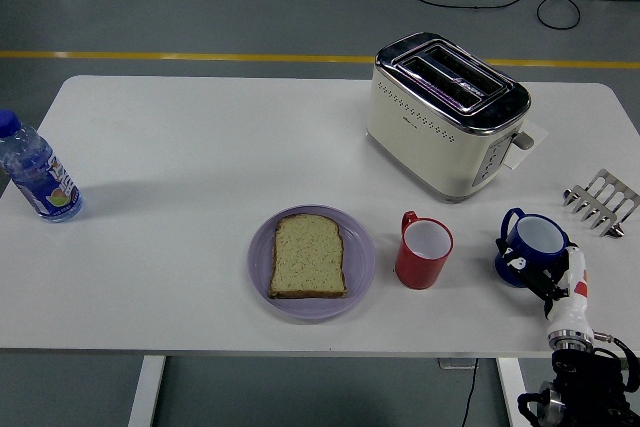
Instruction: Pick up the cup,pour liquid into bread,place the cup on the desk
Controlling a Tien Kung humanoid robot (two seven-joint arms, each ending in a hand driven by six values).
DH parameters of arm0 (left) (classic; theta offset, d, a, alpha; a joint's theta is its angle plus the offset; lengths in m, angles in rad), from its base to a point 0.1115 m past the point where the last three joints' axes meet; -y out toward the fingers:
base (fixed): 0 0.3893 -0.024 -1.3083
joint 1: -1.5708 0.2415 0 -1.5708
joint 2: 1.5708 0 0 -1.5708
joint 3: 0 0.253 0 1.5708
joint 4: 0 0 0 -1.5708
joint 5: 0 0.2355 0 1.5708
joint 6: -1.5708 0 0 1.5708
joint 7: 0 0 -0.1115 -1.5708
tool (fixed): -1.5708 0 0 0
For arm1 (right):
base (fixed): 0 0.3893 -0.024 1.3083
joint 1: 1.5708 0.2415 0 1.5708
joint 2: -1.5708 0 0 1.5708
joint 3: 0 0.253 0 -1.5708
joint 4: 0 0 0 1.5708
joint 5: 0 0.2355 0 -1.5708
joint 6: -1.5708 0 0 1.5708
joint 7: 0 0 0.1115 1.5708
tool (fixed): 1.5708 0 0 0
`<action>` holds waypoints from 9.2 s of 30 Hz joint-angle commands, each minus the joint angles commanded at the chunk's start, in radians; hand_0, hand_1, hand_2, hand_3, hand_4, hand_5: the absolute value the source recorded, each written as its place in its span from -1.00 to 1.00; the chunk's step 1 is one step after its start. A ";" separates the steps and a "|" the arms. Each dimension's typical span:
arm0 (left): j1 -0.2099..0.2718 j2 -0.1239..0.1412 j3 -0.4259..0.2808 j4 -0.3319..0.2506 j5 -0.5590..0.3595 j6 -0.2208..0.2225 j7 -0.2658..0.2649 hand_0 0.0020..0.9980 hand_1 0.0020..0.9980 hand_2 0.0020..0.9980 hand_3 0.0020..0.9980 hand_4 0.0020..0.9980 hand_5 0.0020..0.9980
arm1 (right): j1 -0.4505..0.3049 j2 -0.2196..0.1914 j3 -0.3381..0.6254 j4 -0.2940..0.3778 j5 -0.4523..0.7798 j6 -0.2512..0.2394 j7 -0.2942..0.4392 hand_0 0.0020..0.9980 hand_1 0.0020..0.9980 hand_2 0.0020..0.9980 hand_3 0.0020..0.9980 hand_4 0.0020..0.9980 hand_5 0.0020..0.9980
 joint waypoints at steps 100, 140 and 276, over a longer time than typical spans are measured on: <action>0.001 0.004 -0.038 -0.001 0.015 0.008 -0.006 0.29 0.29 0.27 0.06 -0.40 0.53 | 0.448 -0.230 -0.368 0.624 -1.232 0.138 -0.927 -0.21 -0.51 -0.11 -0.05 0.26 -1.00; 0.023 0.000 -0.006 0.003 -0.013 0.007 -0.003 0.29 0.28 0.27 0.06 -0.40 0.53 | 0.850 -0.214 -1.018 0.545 -1.495 0.109 -1.172 -0.20 -0.53 -0.09 0.00 0.18 -1.00; 0.005 0.000 0.037 0.004 -0.017 0.002 0.001 0.30 0.29 0.28 0.06 -0.41 0.53 | -0.004 -0.045 -0.003 0.018 -0.169 0.069 -0.004 -0.08 -0.37 0.00 0.01 0.29 -1.00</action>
